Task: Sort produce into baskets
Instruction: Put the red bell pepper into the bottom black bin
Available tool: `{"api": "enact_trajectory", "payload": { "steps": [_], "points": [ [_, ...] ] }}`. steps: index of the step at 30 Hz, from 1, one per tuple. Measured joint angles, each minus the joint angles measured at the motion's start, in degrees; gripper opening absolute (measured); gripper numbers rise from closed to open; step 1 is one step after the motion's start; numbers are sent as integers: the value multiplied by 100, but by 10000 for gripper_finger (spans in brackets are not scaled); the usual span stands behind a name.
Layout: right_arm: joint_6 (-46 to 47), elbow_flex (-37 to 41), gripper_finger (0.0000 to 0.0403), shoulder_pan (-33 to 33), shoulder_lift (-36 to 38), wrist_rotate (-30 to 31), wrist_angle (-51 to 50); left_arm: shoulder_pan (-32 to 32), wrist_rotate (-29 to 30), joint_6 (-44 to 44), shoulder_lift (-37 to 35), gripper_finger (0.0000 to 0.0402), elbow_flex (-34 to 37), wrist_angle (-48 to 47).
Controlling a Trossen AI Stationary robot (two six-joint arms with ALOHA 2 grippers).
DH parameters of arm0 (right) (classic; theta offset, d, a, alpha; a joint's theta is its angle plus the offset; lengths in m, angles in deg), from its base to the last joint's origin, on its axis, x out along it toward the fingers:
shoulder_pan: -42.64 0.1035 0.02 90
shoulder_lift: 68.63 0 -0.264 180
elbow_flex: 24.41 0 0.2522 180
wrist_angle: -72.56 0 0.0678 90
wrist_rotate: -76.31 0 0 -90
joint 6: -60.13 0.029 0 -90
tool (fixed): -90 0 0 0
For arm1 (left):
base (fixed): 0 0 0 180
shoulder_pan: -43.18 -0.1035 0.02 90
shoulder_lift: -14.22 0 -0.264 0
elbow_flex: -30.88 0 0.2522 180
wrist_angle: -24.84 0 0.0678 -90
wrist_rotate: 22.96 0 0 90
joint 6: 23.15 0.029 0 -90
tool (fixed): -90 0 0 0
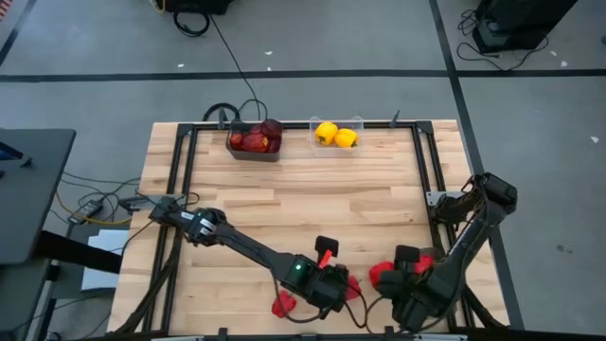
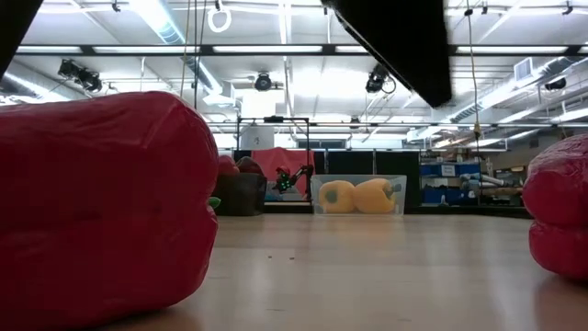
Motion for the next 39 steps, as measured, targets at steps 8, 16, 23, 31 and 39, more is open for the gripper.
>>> {"api": "enact_trajectory", "payload": {
  "steps": [8,16,23,31,39],
  "points": [
    [-692,2,381,-465,-204,-569,130,21,125,-220,-568,392,0,-1353],
    [-1489,15,373,-674,-421,-471,265,308,101,-1493,-1358,392,26,-3103],
    [-1562,361,398,-847,-437,-451,356,766,302,-1947,-2170,392,455,-3058],
    [-1586,898,398,-1067,-437,-998,1218,1018,1336,-1965,-2868,392,564,-2835],
    [-1445,1252,377,-1143,-424,-1422,1410,1117,2478,-2143,-3912,392,566,-2990]
  ]
}}
